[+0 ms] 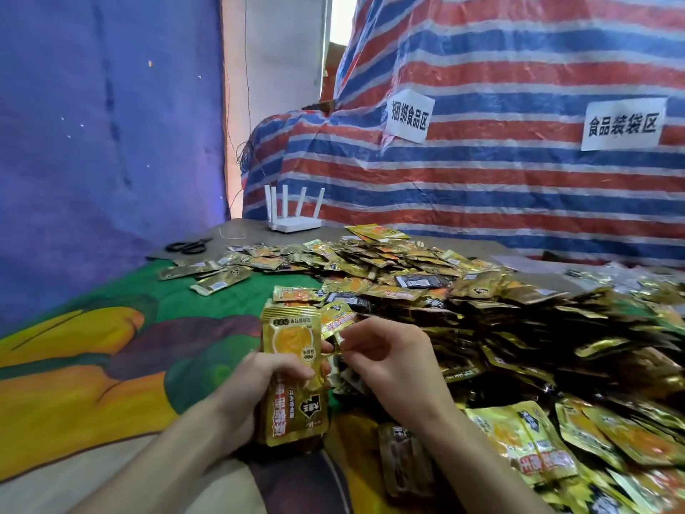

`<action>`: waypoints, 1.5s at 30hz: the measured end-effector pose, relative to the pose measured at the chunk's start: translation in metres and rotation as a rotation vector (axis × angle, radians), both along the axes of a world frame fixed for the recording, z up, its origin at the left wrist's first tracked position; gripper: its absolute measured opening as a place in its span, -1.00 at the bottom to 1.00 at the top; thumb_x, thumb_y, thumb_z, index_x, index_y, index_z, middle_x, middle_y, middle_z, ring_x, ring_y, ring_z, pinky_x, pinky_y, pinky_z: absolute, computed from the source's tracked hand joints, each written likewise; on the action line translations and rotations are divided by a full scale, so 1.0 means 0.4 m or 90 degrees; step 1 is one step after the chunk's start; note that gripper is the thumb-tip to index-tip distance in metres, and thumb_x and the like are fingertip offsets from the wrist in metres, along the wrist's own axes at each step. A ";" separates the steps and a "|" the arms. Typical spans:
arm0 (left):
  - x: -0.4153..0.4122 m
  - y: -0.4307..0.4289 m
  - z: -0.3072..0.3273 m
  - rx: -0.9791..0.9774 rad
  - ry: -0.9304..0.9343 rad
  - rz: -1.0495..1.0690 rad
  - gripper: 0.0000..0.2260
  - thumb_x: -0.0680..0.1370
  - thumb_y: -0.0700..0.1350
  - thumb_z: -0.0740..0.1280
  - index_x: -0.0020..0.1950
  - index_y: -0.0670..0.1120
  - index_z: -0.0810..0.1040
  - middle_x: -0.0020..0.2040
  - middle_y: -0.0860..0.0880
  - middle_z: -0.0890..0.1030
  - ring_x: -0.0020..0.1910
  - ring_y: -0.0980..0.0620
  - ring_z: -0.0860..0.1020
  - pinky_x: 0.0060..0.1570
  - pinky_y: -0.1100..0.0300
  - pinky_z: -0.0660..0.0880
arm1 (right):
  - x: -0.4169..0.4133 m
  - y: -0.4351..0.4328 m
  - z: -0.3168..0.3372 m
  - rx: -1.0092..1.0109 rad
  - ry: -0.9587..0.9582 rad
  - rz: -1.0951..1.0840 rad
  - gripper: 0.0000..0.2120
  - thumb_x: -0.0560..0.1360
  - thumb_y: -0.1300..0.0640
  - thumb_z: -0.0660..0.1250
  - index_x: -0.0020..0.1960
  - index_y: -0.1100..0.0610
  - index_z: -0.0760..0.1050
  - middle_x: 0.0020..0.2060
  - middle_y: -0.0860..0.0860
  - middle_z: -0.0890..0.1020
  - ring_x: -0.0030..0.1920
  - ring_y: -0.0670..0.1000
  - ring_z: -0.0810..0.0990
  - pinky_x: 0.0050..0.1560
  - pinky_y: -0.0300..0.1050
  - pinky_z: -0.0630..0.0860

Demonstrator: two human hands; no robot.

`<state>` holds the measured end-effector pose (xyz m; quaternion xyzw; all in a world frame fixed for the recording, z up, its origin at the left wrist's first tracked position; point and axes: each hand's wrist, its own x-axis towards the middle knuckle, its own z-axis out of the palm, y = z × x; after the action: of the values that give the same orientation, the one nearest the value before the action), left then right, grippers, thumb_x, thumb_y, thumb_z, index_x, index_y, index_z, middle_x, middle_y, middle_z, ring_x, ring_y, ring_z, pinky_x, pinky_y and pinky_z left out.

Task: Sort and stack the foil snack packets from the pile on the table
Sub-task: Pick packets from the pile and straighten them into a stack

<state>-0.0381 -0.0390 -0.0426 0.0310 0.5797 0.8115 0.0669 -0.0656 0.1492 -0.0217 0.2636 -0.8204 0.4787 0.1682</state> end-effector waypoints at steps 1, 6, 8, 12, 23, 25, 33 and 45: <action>-0.001 0.000 -0.001 0.005 0.000 -0.001 -0.61 0.20 -0.26 0.41 0.00 -0.12 0.74 -0.05 -0.27 0.69 -0.25 -0.17 0.67 -0.26 0.03 0.63 | 0.002 0.000 0.000 0.005 -0.006 0.005 -0.79 0.46 0.36 0.48 -0.01 0.09 0.71 -0.21 -0.11 0.72 -0.14 -0.18 0.68 -0.06 -0.27 0.62; -0.004 -0.001 0.001 0.041 0.009 0.013 -0.58 0.20 -0.29 0.39 0.05 -0.18 0.71 -0.07 -0.25 0.67 -0.25 -0.16 0.66 -0.26 0.01 0.64 | 0.002 0.008 0.010 0.013 -0.035 0.034 -0.83 0.49 0.27 0.49 0.00 0.04 0.72 -0.22 -0.12 0.70 -0.13 -0.11 0.68 -0.02 -0.14 0.63; -0.007 -0.004 -0.001 0.052 0.013 0.032 -0.54 0.19 -0.33 0.39 0.09 -0.21 0.69 -0.06 -0.24 0.67 -0.22 -0.16 0.66 -0.19 -0.02 0.64 | 0.005 0.010 0.015 0.022 -0.037 0.045 -0.86 0.50 0.24 0.49 -0.01 0.03 0.73 -0.19 -0.12 0.70 -0.10 -0.11 0.67 0.00 -0.11 0.62; -0.009 -0.008 -0.004 0.073 0.013 0.045 -0.57 0.24 -0.30 0.38 0.10 -0.20 0.68 -0.02 -0.25 0.67 -0.21 -0.17 0.66 -0.21 -0.02 0.65 | 0.012 0.008 0.020 -0.023 -0.052 0.051 -0.85 0.48 0.26 0.49 -0.07 0.02 0.74 -0.17 -0.11 0.73 -0.09 -0.11 0.69 -0.02 -0.11 0.64; 0.003 -0.017 0.014 0.159 -0.003 -0.098 -0.60 0.26 -0.29 0.38 0.09 -0.23 0.69 -0.08 -0.22 0.64 -0.19 -0.15 0.65 -0.10 -0.04 0.62 | 0.013 0.005 0.018 -0.072 -0.146 0.084 -0.83 0.45 0.28 0.53 -0.05 0.04 0.73 -0.19 0.02 0.73 -0.13 0.00 0.72 -0.03 -0.06 0.67; 0.010 -0.017 0.017 0.159 -0.007 -0.148 -0.59 0.28 -0.28 0.39 0.12 -0.25 0.68 -0.05 -0.24 0.65 -0.16 -0.16 0.64 -0.04 -0.05 0.60 | 0.015 0.001 0.012 0.024 -0.090 0.076 -0.79 0.52 0.25 0.47 0.06 -0.01 0.71 -0.12 -0.01 0.68 -0.06 -0.04 0.67 0.01 -0.09 0.63; 0.010 -0.030 0.018 0.241 0.033 -0.229 -0.60 0.32 -0.29 0.39 0.16 -0.26 0.64 -0.03 -0.21 0.61 -0.13 -0.15 0.61 -0.02 -0.07 0.57 | 0.023 0.005 0.020 0.109 -0.063 0.068 -0.78 0.56 0.26 0.39 -0.03 -0.03 0.72 -0.10 -0.12 0.67 -0.02 -0.10 0.65 0.02 -0.05 0.60; 0.011 -0.014 0.012 0.053 0.024 -0.132 -0.65 0.29 -0.24 0.36 0.04 -0.14 0.73 -0.09 -0.27 0.68 -0.20 -0.15 0.68 -0.16 0.01 0.64 | 0.029 0.006 0.028 -0.077 -0.097 0.009 -0.96 0.47 0.19 0.52 -0.14 0.07 0.74 -0.26 -0.05 0.73 -0.19 -0.09 0.72 -0.20 -0.22 0.62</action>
<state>-0.0339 -0.0447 -0.0379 0.1088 0.5404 0.8228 0.1385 -0.0539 0.1517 -0.0106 0.2217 -0.7985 0.5473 0.1173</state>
